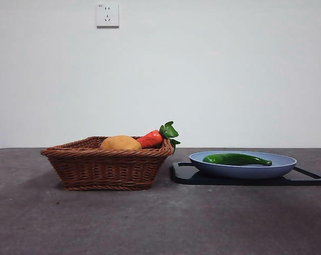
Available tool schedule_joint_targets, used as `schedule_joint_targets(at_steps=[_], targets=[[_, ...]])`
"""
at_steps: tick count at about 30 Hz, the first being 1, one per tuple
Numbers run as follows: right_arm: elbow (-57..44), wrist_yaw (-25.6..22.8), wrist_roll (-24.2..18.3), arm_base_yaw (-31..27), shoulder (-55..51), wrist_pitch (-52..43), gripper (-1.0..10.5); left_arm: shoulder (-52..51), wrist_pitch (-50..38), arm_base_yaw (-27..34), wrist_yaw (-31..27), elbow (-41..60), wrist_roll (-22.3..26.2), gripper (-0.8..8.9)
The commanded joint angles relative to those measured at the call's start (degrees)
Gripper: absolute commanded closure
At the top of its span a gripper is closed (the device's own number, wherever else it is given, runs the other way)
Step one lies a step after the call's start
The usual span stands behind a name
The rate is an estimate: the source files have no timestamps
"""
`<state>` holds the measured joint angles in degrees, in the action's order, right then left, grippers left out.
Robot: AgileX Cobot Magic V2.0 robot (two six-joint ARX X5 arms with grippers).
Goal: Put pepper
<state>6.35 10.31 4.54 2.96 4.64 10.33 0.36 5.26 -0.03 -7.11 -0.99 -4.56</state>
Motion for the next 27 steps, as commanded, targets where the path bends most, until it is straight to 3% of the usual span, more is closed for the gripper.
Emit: schedule_joint_targets(at_steps=[1,13,17,27], targets=[[-1.51,-0.22,0.55,-0.02,-1.46,-1.11,9.4,-0.13,-0.72,0.11,-0.11,0.57,-0.31,8.05],[-4.07,-0.17,0.63,0.00,-4.70,4.59,9.4,-0.13,-0.72,0.11,-0.11,0.57,-0.31,8.05],[-4.07,-0.13,2.69,0.00,-4.68,4.50,9.4,-0.13,-0.74,0.11,-0.11,0.57,-0.31,8.05],[-4.07,-0.20,2.64,0.04,-4.59,4.50,9.4,-0.13,-0.74,0.11,-0.11,0.57,-0.31,8.05]])
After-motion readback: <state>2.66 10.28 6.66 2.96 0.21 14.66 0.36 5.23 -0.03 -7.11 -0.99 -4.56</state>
